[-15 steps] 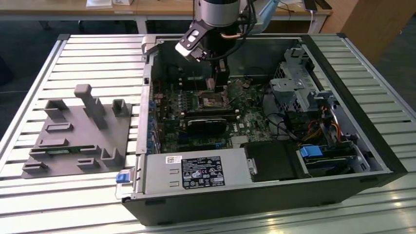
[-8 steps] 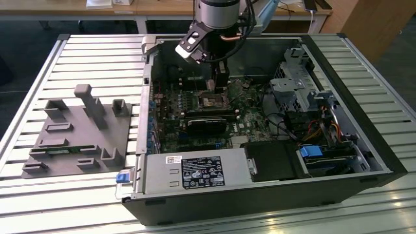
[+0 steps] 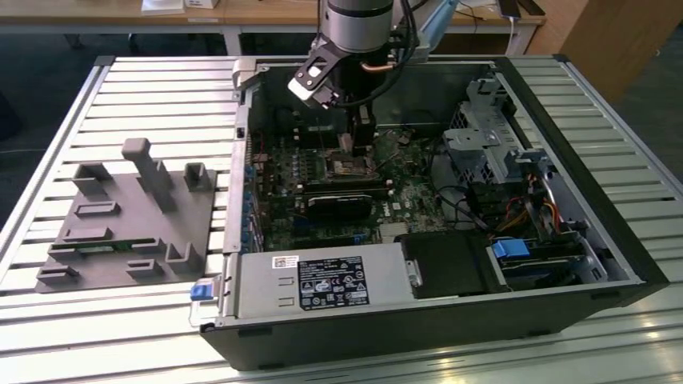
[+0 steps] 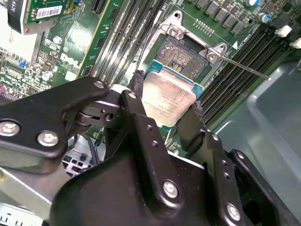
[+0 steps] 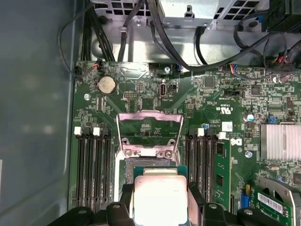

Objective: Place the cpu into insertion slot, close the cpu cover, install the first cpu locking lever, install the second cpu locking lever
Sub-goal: 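Place the cpu into insertion slot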

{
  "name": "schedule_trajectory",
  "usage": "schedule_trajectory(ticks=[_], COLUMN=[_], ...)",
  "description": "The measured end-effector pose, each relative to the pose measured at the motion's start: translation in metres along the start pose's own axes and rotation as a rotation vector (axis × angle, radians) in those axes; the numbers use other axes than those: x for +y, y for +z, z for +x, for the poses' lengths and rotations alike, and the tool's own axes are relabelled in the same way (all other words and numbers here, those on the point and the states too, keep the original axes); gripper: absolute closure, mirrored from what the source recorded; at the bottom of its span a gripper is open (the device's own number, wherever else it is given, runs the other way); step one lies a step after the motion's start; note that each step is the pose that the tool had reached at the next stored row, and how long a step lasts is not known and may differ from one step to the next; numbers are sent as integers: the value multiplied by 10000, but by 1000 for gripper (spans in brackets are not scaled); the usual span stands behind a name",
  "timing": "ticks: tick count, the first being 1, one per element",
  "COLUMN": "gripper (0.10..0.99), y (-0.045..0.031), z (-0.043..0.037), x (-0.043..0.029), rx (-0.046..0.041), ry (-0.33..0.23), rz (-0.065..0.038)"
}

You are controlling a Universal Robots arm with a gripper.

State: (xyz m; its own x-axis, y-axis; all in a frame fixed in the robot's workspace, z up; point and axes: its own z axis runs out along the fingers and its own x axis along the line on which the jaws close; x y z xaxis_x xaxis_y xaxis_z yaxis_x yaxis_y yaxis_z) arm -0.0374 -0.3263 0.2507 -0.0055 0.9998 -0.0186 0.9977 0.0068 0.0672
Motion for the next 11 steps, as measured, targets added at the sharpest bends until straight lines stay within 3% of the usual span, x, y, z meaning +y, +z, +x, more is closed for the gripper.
schedule_trajectory(ticks=[11], gripper=[549], y=[160], z=[3], x=[-23], rx=[12], ry=[-179], rz=[-46])
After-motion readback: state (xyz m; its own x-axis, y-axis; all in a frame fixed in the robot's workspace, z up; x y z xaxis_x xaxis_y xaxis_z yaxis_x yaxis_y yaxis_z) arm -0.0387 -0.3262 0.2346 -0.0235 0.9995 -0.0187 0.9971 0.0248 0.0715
